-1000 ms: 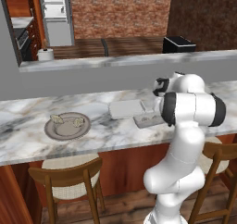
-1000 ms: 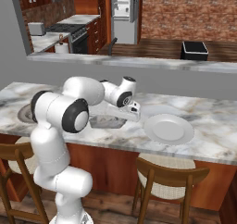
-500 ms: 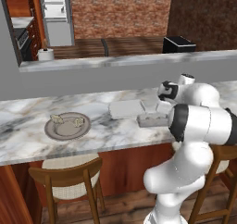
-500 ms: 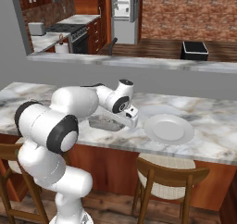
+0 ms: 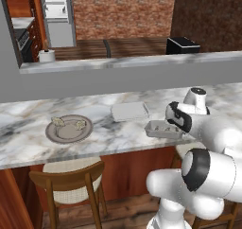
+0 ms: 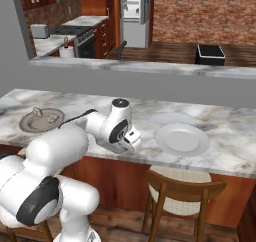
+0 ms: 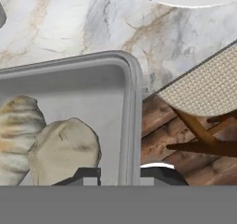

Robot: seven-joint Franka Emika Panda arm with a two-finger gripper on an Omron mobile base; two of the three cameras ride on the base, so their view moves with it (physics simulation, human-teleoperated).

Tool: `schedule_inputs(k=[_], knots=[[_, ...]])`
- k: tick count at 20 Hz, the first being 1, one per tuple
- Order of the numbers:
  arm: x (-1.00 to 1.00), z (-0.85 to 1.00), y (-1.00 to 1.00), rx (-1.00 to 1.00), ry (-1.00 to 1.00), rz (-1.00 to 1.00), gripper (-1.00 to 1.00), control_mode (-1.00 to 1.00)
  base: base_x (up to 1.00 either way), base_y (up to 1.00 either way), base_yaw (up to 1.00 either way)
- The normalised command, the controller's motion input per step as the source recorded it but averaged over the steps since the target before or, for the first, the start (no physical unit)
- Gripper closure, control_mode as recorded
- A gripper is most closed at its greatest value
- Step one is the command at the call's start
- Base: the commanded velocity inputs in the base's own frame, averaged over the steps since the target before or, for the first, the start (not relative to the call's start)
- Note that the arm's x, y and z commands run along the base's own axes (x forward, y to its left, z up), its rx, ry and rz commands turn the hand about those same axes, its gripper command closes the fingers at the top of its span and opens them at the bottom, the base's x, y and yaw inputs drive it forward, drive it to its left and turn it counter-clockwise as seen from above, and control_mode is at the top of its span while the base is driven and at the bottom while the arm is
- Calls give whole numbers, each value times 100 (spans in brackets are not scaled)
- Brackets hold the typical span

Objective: Place two dumplings into each of the tupperware containers and then place the containers in the fridge.

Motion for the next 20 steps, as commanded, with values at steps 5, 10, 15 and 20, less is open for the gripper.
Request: schedule_inputs(k=[5, 10, 15, 20], knots=[[-42, 62, 17, -1, 0, -27, 100, -100, 0, 0, 0], [-20, 78, 17, 0, 0, -26, 100, -100, 0, 0, 0], [-65, 64, 2, 0, 0, -21, 100, -100, 0, 0, 0], [-81, 52, 15, 5, 0, -19, 100, -100, 0, 0, 0]])
